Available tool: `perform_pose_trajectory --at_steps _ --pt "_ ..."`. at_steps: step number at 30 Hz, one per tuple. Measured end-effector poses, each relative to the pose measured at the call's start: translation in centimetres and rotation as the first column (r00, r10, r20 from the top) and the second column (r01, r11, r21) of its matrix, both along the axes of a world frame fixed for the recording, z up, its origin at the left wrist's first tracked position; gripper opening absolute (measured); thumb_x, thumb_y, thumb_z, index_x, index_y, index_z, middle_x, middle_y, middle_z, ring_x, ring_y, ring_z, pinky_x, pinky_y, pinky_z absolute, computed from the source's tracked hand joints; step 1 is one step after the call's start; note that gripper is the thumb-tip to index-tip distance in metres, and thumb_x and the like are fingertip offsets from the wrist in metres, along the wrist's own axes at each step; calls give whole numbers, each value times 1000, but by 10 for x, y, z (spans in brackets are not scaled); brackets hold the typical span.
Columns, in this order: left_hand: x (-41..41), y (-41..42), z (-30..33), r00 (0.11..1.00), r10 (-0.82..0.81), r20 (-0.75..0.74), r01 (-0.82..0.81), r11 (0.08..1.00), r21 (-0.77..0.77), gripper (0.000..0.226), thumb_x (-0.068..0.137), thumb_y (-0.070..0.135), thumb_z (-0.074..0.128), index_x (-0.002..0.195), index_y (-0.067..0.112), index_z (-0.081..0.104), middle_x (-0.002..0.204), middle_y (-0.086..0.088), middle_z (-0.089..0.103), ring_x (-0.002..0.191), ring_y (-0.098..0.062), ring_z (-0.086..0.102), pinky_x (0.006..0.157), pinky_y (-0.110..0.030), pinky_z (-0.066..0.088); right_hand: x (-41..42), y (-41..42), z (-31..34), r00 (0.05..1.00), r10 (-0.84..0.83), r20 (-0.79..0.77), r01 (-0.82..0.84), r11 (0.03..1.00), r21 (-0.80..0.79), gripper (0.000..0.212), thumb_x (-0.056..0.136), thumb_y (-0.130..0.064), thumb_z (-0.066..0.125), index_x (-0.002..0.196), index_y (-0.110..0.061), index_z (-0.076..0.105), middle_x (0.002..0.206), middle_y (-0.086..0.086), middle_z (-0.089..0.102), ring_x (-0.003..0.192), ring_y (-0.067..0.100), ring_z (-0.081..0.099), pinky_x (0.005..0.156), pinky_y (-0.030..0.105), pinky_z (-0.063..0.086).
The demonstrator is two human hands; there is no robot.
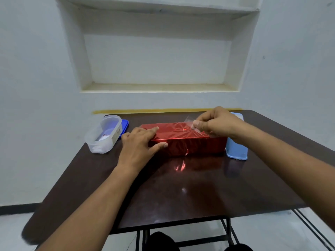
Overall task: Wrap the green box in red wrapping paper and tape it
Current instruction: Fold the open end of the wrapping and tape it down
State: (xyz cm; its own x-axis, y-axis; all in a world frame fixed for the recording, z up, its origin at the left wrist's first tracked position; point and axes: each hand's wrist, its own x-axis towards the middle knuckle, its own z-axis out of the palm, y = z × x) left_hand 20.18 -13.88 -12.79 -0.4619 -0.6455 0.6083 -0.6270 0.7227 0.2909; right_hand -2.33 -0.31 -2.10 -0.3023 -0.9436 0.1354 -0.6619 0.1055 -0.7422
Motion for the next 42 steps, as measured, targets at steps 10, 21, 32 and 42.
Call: perform_pose_trajectory --at_steps 10,21,32,42 --pt "2 -1 -1 979 -77 -191 102 987 121 98 71 60 85 154 23 46 120 9 73 118 -16 60 102 -48 50 18 -95 13 981 189 -53 -159 922 353 17 90 -13 66 77 -9 76 62 1 56 54 14 40 51 24 34" --pt "0 -7 -7 969 -86 -231 103 993 60 84 68 68 77 138 26 59 113 10 74 109 -18 64 93 -53 52 29 -125 1 957 249 -149 -162 884 439 19 86 -21 70 70 -13 74 61 -3 55 52 13 40 51 27 31" --pt "-6 -8 -10 995 -28 -98 22 997 -68 66 73 71 62 125 30 67 113 13 70 113 -13 57 91 -35 25 29 -131 -5 942 255 -218 -137 886 442 15 77 -23 73 70 -11 77 67 2 56 59 19 41 49 27 31" --pt "-13 4 1 997 65 29 -62 994 -95 58 77 72 49 121 41 72 111 15 54 109 -11 45 89 -43 28 37 -132 -4 930 240 -280 -79 872 484 28 59 -38 73 69 -13 77 75 7 56 67 27 43 57 35 36"
